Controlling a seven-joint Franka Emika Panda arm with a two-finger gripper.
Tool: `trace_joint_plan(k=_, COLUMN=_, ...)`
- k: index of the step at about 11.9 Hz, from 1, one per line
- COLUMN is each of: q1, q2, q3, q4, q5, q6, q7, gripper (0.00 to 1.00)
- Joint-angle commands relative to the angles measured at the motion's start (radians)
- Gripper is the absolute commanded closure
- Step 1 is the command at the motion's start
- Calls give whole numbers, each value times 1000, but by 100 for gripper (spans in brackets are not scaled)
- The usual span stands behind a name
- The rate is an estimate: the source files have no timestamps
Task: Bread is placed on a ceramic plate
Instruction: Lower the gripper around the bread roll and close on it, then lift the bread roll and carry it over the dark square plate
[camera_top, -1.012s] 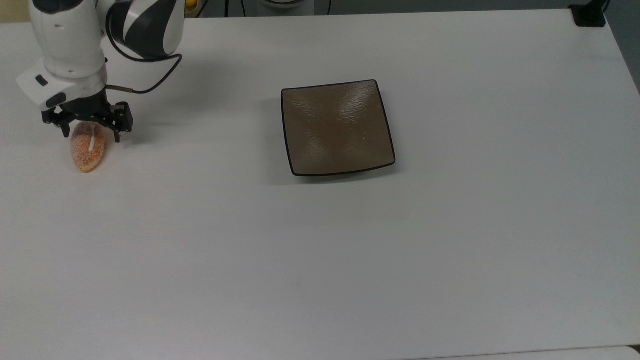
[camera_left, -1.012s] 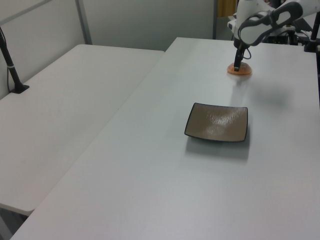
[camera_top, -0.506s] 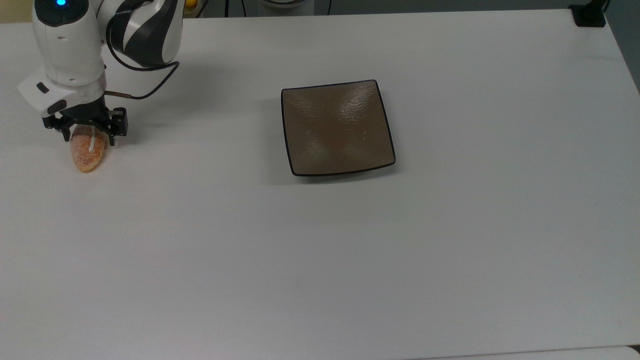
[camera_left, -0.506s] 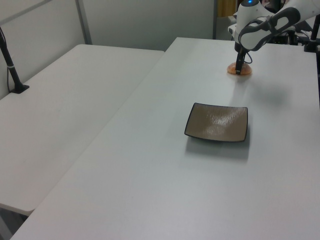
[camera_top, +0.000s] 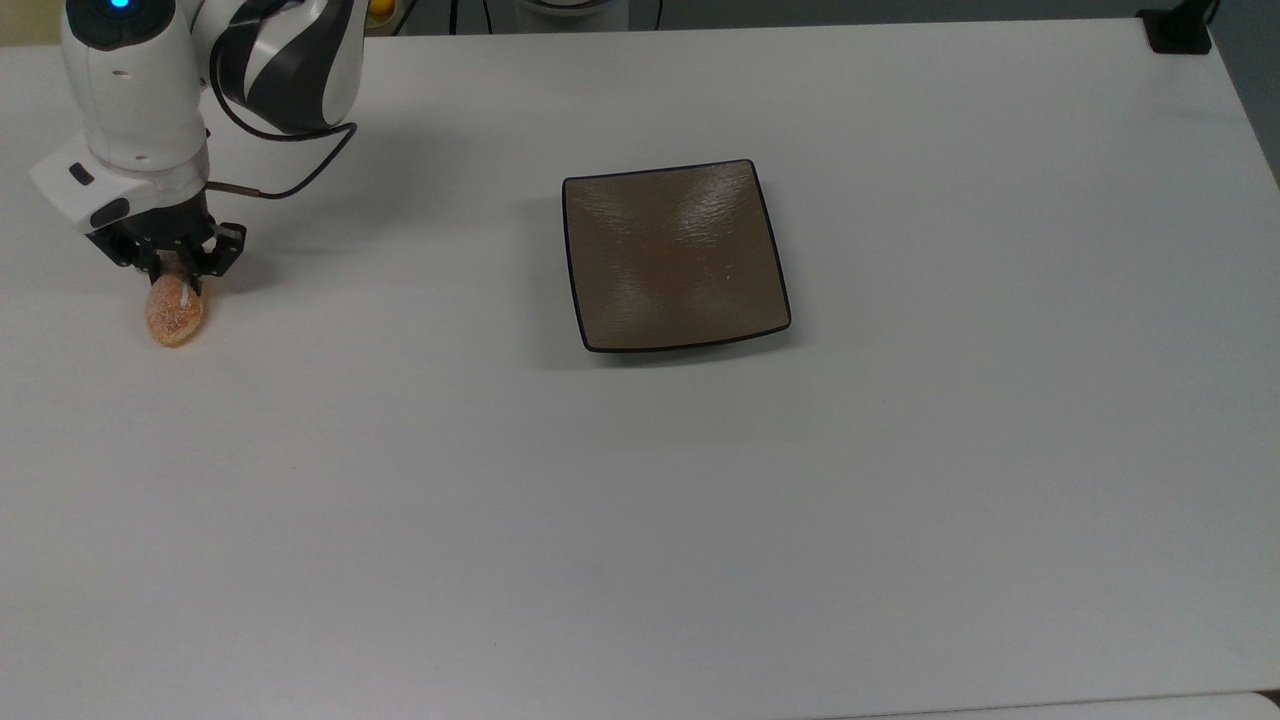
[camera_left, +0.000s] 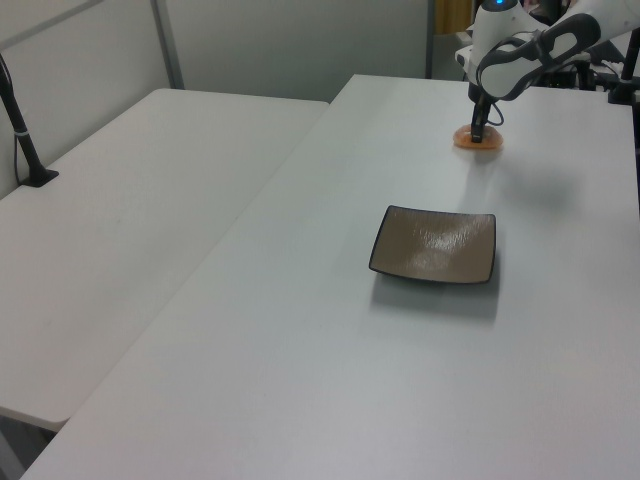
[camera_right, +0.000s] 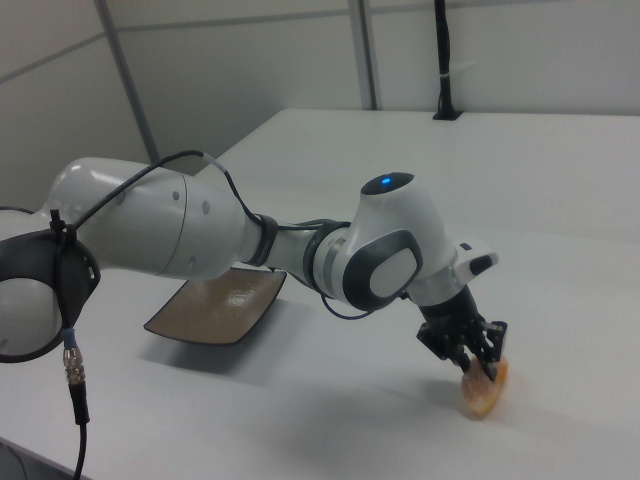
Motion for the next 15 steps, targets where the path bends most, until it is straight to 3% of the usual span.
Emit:
trace_joint_plan(k=1, q1=22, q2=-42, q3=13, q4=15, q5=2, q6=-5, q7=107, gripper=66)
trace_joint_plan(k=5, q1=38, q2=-155, q3=121, q4=27, q5=4, q6=-140, q7=219, gripper=65)
trace_joint_plan(k=8, q1=39, q2=-224, q3=252, q4=26, q5=2, q6=-301, q7=307, gripper=65)
trace_joint_plan(k=15, q1=78, q2=-266, q3=575, q4=16, q5=-10, q6=-464, q7=687, gripper=65)
